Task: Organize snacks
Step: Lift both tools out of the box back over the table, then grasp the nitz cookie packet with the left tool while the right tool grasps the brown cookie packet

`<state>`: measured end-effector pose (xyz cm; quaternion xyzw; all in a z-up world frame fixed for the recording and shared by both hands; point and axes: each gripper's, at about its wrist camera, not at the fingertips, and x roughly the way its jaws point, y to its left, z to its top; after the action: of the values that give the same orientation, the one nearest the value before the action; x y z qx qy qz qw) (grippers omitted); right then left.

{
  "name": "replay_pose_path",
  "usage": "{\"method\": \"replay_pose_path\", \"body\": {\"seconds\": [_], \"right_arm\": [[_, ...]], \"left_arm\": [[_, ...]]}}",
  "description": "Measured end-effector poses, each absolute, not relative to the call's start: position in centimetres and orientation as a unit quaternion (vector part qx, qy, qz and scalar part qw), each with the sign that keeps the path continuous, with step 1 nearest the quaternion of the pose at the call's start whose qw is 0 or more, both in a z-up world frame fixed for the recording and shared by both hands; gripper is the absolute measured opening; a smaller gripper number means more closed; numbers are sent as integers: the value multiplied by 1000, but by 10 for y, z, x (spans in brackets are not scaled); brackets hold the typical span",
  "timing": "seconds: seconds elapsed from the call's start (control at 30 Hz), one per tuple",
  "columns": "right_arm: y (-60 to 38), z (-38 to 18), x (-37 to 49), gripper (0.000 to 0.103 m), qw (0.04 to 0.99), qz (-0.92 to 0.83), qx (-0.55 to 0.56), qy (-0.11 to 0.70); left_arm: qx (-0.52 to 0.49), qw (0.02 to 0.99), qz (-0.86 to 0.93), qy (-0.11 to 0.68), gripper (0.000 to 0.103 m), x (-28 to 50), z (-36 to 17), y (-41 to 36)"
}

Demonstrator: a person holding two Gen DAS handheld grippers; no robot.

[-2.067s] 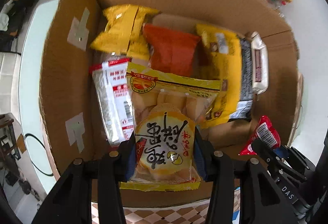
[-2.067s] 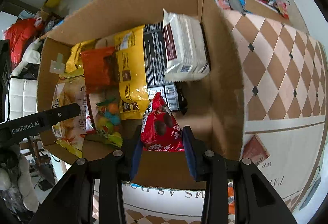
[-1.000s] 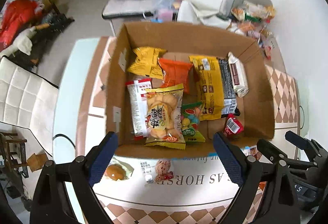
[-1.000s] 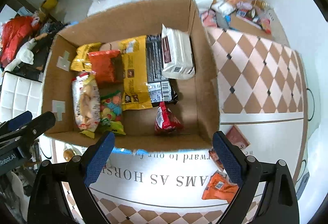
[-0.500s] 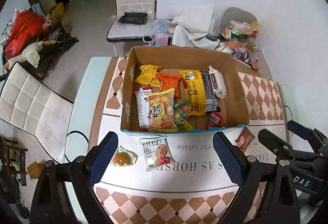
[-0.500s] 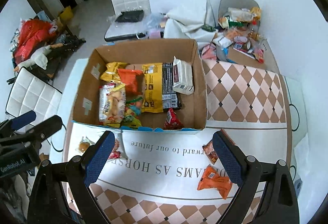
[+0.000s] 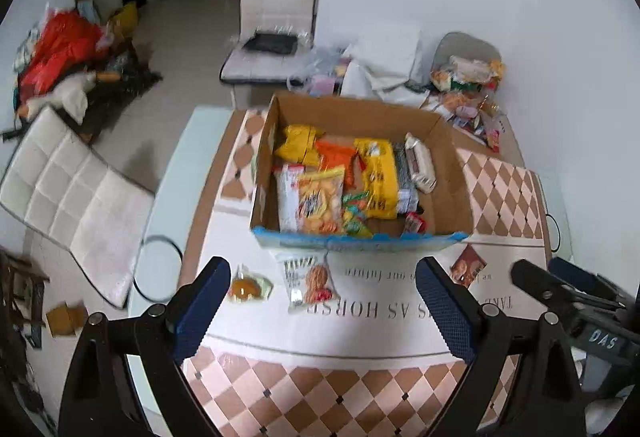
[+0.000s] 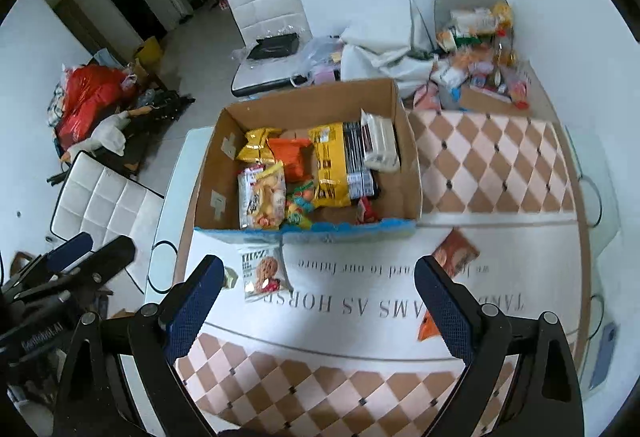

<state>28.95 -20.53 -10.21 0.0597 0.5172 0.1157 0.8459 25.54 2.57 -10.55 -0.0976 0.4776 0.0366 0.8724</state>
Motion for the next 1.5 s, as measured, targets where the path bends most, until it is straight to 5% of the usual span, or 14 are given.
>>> {"method": "replay_pose_path", "body": {"seconds": [0.7,0.77,0.87,1.13,1.37,1.5], "right_arm": [[-380,-323,368,98,714,-99,329,611],[-384,-344,383,98,708,-115,323,617],[-382,-364,398,78,699,-125,318,629],[-345,-368,426,56,725,-111,214,645],[-308,-372,403,55,717,-66,152,677],[-290,-373,397,55,719,-52,122,683]], "left_arm": [[-160,749,68,639,95,326,-295,32],[-156,743,68,648,95,334,-307,29],[-153,736,70,655,95,342,-319,27],[-164,721,72,670,95,350,-346,32],[-171,713,65,677,95,364,-369,34],[-140,732,66,663,72,367,-369,28]]}}
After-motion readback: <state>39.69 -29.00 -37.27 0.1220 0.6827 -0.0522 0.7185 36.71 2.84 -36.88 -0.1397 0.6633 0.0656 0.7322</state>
